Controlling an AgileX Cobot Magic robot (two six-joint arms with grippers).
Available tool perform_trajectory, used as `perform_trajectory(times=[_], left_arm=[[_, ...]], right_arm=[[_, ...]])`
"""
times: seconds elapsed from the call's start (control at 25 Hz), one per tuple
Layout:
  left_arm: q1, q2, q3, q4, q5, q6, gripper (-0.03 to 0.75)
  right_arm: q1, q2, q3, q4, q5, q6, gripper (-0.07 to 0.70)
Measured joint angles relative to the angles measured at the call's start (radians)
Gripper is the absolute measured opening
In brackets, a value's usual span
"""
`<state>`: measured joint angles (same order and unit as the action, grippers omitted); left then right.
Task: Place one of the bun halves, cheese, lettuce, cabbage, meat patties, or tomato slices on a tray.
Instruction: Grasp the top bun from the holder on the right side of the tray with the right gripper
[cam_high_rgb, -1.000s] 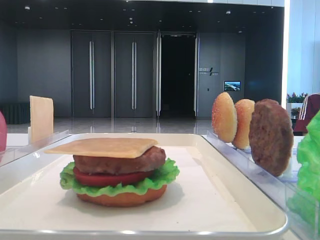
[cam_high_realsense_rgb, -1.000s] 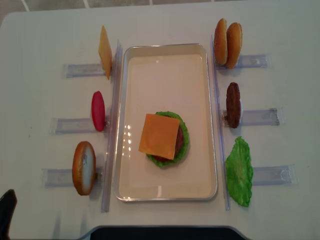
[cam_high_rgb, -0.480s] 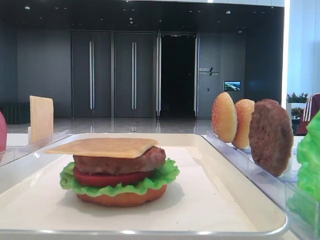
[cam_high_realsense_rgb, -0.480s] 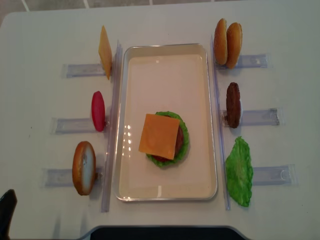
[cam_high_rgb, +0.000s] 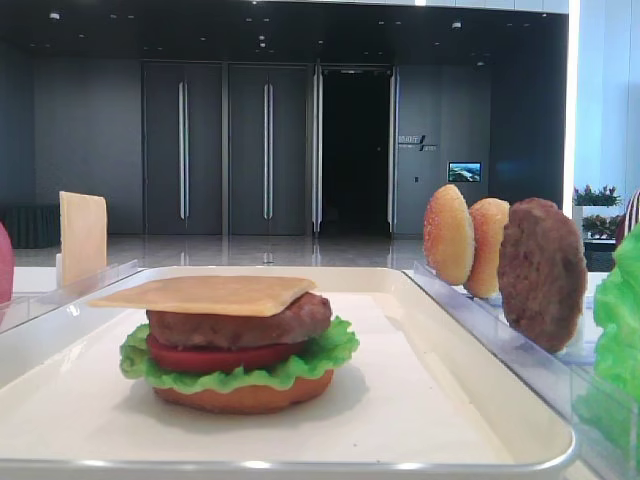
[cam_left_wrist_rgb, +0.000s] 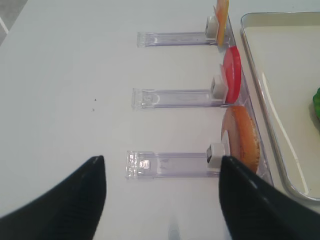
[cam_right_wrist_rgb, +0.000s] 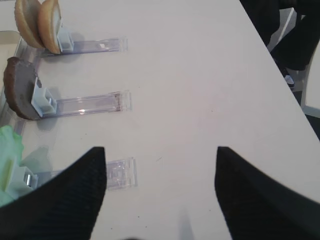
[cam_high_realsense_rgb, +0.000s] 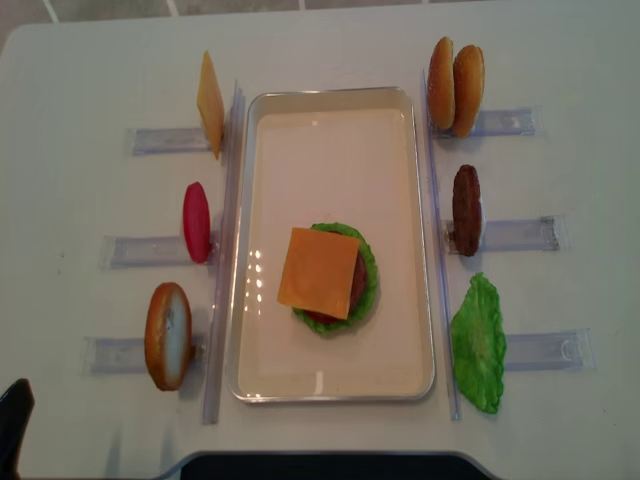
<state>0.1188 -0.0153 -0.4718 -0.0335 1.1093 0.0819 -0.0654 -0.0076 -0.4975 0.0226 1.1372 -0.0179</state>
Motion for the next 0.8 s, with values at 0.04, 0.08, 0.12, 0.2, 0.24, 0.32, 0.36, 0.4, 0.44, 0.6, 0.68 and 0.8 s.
perform_trajectory(times=[0.04,0.08,0.12,0.2,0.24,0.32,0.36,0.4,0.44,0.6,0.68,0.8], left_arm=[[0.000,0.000,0.000,0.000,0.000,0.000,0.535],[0.000,0.000,0.000,0.000,0.000,0.000,0.535],[0.000,0.000,0.000,0.000,0.000,0.000,0.535],[0.000,0.000,0.000,0.000,0.000,0.000,0.535],[0.000,0.000,0.000,0.000,0.000,0.000,0.535],[0.000,0.000,0.000,0.000,0.000,0.000,0.535],[0.000,0.000,0.000,0.000,0.000,0.000,0.535],[0.000,0.000,0.000,0.000,0.000,0.000,0.535],[0.000,0.000,0.000,0.000,0.000,0.000,0.535],[0.000,0.000,0.000,0.000,0.000,0.000,0.535],[0.000,0.000,0.000,0.000,0.000,0.000,0.535],[0.000,0.000,0.000,0.000,0.000,0.000,0.535]], right_arm=[[0.000,0.000,0.000,0.000,0.000,0.000,0.473],[0.000,0.000,0.000,0.000,0.000,0.000,0.473],[0.000,0.000,0.000,0.000,0.000,0.000,0.473],[0.000,0.000,0.000,0.000,0.000,0.000,0.473],[0.000,0.000,0.000,0.000,0.000,0.000,0.473],[0.000,0.000,0.000,0.000,0.000,0.000,0.473],[0.000,0.000,0.000,0.000,0.000,0.000,0.473],[0.000,0.000,0.000,0.000,0.000,0.000,0.473],[0.000,0.006,0.000,0.001,0.000,0.000,0.473],[0.000,0.122,0.000,0.034,0.000,0.000,0.473],[0.000,0.203,-0.005,0.052,-0.008,0.000,0.473],[0.000,0.351,-0.041,0.084,-0.030,-0.009,0.473]])
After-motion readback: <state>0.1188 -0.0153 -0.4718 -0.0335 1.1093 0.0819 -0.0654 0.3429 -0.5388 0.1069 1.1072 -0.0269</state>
